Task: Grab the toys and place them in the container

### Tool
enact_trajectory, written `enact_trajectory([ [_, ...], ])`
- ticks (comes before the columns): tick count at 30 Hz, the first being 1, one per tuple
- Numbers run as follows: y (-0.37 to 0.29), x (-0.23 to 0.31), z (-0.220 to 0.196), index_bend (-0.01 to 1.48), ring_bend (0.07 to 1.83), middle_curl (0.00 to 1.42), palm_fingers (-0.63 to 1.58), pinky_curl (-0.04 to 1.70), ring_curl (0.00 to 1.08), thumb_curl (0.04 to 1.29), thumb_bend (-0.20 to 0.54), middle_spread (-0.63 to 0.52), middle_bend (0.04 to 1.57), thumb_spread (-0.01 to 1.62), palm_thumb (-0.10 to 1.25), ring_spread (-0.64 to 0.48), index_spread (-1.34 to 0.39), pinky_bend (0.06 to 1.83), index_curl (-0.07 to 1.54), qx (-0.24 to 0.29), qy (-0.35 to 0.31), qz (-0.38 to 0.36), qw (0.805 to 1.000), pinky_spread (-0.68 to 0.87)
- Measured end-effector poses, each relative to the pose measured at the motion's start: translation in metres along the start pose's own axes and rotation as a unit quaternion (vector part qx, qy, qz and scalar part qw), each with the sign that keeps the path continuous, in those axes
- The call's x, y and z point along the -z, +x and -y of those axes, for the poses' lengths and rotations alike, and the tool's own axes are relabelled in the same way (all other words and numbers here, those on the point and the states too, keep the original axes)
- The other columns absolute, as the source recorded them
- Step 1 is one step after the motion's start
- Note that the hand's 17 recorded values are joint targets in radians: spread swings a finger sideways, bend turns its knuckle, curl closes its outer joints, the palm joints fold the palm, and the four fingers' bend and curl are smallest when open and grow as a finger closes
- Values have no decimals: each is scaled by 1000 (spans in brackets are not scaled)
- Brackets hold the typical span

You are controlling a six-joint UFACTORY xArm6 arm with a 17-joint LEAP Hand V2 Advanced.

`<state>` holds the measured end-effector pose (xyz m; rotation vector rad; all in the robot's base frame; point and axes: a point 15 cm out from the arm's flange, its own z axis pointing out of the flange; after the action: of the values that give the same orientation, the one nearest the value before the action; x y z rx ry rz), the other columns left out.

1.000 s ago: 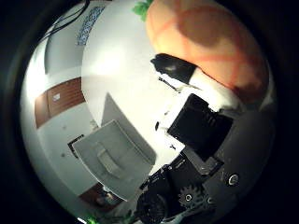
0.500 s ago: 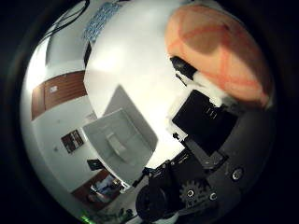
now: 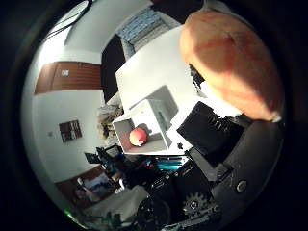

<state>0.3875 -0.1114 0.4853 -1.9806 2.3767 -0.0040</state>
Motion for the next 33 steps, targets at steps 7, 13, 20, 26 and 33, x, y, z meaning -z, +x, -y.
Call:
enact_trajectory([
  [7,-94,18,-13,1106,1408,927,970,1240,839,867,-19,-176,1340,658,1063,-241,-285,1194,992,70,21,12,997,-146],
  [13,-185,22,-29,1090,1388,930,990,1270,849,887,-18,-177,1321,631,1068,-244,-285,1159,998,132,38,25,990,-149],
  [20,-258,5,-44,1064,1364,935,1007,1294,860,898,-19,-178,1304,624,1063,-247,-289,1128,1005,177,28,32,983,-154],
  [26,-291,11,-40,1046,1347,946,1020,1311,869,901,-19,-181,1294,620,1067,-250,-295,1107,1020,186,63,50,979,-158],
  [33,-288,-33,-46,1027,1331,955,1030,1343,880,903,-22,-184,1283,634,1046,-253,-302,1091,1037,186,25,34,982,-164],
])
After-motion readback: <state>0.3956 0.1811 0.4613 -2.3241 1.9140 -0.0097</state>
